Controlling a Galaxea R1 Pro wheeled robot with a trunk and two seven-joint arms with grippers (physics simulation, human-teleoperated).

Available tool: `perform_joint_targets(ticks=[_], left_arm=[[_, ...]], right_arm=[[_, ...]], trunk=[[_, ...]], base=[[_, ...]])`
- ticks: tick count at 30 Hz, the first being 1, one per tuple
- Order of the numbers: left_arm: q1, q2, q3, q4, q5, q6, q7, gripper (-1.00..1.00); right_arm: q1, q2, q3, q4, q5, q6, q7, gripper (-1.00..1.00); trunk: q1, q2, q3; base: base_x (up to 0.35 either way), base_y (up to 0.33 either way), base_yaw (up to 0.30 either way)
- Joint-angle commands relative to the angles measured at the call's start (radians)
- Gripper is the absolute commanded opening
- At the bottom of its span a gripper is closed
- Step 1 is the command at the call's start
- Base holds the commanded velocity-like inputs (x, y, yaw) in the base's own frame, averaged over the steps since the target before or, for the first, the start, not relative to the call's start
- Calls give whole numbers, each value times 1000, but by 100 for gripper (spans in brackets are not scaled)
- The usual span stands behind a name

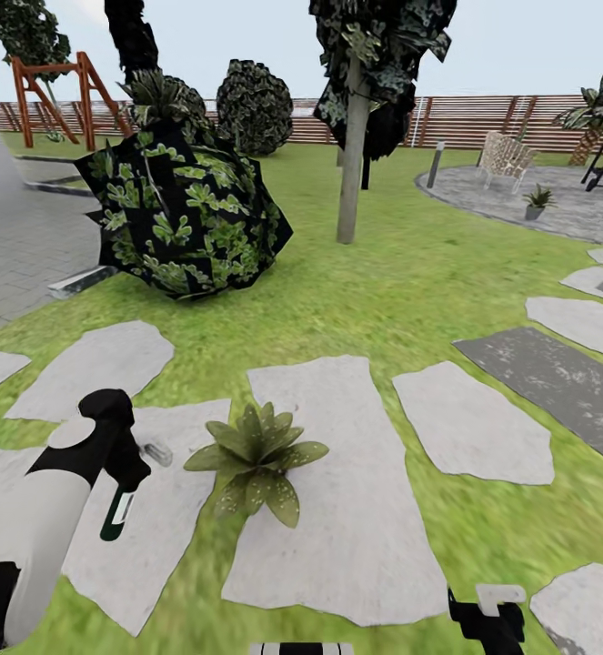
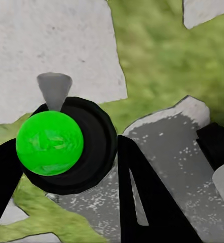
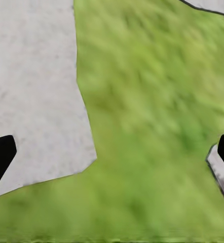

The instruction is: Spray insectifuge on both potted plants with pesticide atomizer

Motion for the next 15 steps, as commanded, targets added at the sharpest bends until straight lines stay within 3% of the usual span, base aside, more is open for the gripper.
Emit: perform_joint_targets(ticks=[1,8,10,12,13,15], left_arm=[[0,0,1,-3,-9,5,-9,-100],[-5,-1,-1,-7,-8,-9,-9,-100],[-2,-15,-3,-7,-8,-9,-9,-100],[0,-49,-25,-7,-10,-17,-9,-100],[1,-55,-56,-7,-10,-50,-9,-100],[1,-58,-86,-7,-8,-100,-9,-100]], right_arm=[[-1,0,-4,2,11,-3,-7,100],[-1,0,-3,4,12,-3,-4,100],[-1,1,-2,4,12,-3,-4,100],[-1,1,-3,3,12,-3,-6,100],[-1,0,-4,2,12,-3,-6,100],[-1,-1,-3,3,12,-3,-7,100]], trunk=[[0,0,-1],[0,0,-1],[0,0,-1],[0,0,-1],[0,0,-1],[0,0,-1]], base=[[-51,289,-284],[35,305,-285],[201,278,-203],[259,214,-59],[280,183,-14],[283,163,-7]])
